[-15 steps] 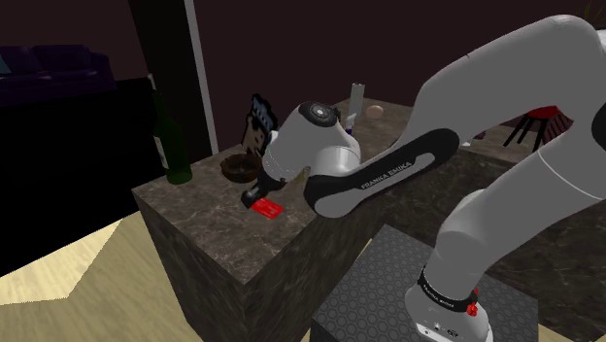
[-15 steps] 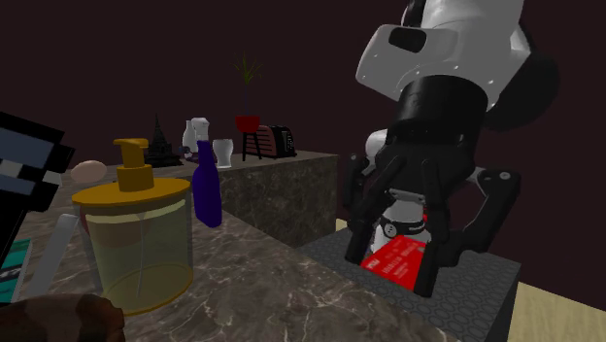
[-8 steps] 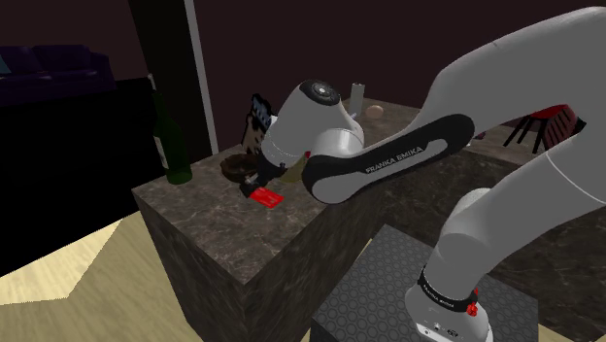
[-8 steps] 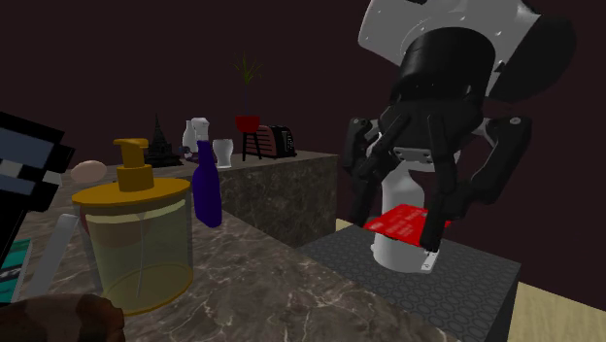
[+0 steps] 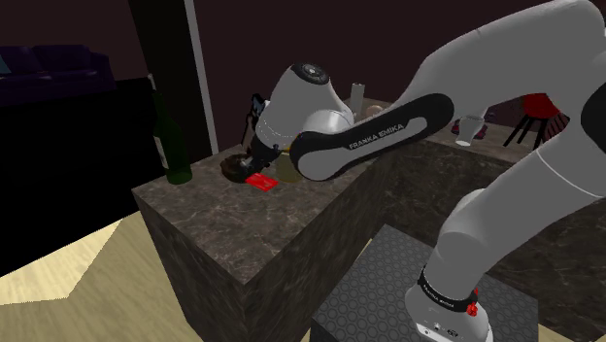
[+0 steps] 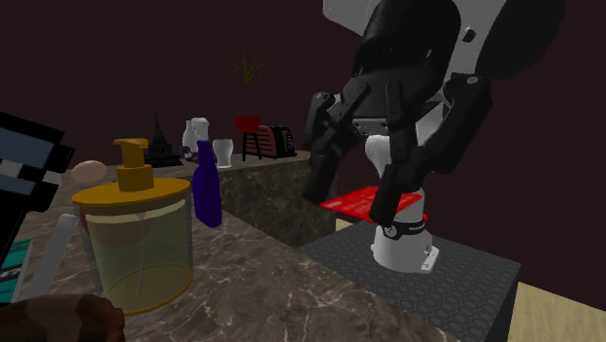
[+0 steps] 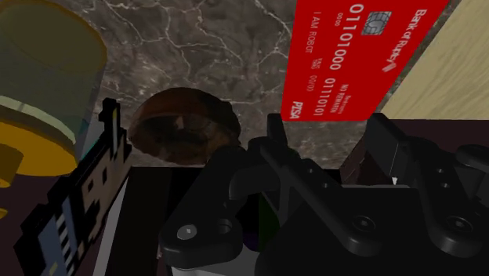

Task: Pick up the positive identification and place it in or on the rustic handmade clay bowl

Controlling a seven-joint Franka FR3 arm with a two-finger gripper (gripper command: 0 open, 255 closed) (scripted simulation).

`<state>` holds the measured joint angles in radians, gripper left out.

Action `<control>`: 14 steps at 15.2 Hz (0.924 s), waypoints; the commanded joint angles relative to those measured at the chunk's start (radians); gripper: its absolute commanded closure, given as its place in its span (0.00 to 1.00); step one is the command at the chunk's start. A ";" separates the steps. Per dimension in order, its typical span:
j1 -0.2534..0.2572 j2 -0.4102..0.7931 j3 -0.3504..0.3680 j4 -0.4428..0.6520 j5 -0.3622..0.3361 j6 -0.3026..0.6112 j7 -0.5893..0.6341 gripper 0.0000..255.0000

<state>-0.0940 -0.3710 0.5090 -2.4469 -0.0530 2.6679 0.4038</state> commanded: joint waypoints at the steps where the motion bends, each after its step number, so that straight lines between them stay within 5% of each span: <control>1: -0.026 0.053 -0.018 0.046 -0.017 0.006 -0.030 1.00; 14: -0.143 0.459 -0.087 0.463 -0.148 -0.031 -0.156 1.00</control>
<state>-0.2328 0.0566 0.4266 -2.0197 -0.1918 2.6432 0.2563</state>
